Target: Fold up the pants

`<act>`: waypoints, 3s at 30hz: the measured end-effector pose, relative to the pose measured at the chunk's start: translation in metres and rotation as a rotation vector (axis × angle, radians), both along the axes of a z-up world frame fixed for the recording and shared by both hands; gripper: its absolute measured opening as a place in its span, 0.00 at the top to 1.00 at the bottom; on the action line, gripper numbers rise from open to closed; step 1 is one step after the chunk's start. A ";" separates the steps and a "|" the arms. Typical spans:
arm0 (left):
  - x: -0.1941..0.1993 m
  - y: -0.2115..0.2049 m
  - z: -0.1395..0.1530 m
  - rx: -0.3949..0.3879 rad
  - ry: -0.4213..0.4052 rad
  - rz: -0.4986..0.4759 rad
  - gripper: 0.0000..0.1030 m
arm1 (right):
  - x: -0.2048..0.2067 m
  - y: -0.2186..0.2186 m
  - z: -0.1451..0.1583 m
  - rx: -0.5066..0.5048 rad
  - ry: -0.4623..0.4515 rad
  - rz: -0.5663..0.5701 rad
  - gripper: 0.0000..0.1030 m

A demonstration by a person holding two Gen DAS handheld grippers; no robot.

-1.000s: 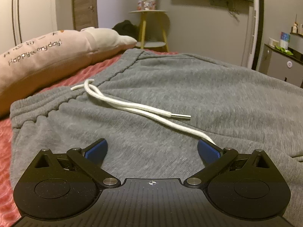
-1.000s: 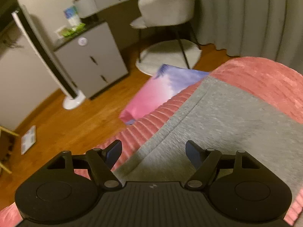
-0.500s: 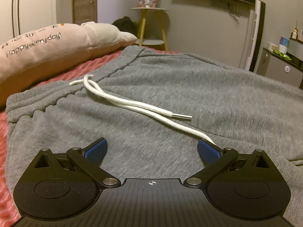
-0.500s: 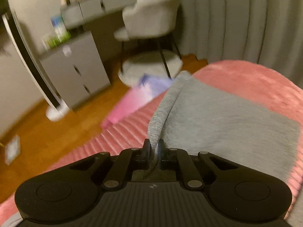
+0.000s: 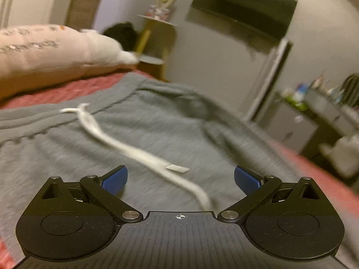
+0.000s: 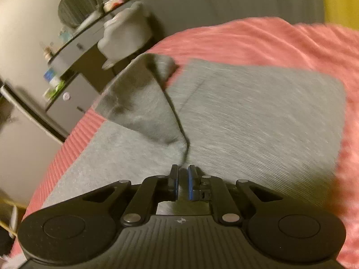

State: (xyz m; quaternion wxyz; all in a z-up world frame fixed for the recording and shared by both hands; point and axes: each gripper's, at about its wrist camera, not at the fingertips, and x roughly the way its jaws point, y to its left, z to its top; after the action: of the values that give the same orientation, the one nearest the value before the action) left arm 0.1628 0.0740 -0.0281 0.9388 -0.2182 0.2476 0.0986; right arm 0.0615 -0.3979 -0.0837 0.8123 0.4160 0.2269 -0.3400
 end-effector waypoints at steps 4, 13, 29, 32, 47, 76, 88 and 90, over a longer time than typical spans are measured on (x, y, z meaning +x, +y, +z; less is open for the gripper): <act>0.041 0.024 0.021 -0.186 0.051 -0.120 0.00 | 0.007 -0.006 0.007 0.004 -0.050 0.097 0.34; 0.194 0.039 0.035 -0.324 0.331 -0.160 0.04 | 0.054 -0.012 0.012 -0.137 0.084 0.203 0.32; 0.196 0.039 0.025 -0.323 0.411 -0.301 0.89 | 0.041 -0.034 0.035 -0.204 0.084 0.200 0.94; 0.131 0.049 0.058 -0.286 0.215 -0.353 0.93 | 0.006 -0.033 0.052 -0.195 -0.006 0.142 0.94; -0.035 0.116 -0.015 -0.369 0.248 -0.158 0.18 | -0.118 -0.052 0.009 0.017 -0.049 0.041 0.49; -0.010 0.134 0.004 -0.397 0.117 -0.121 0.89 | -0.114 -0.064 0.053 -0.121 -0.139 0.026 0.95; 0.005 0.157 -0.036 -0.366 0.265 0.054 0.53 | -0.109 -0.076 -0.002 -0.057 0.037 0.044 0.74; 0.013 0.152 -0.032 -0.318 0.278 0.044 0.77 | -0.102 -0.075 0.001 -0.068 0.050 0.059 0.84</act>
State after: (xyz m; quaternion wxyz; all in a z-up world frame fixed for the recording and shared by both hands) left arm 0.1755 0.2263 -0.0600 0.8470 -0.3533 0.3824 0.1078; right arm -0.0406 -0.4730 -0.0827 0.8296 0.3727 0.2477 -0.3340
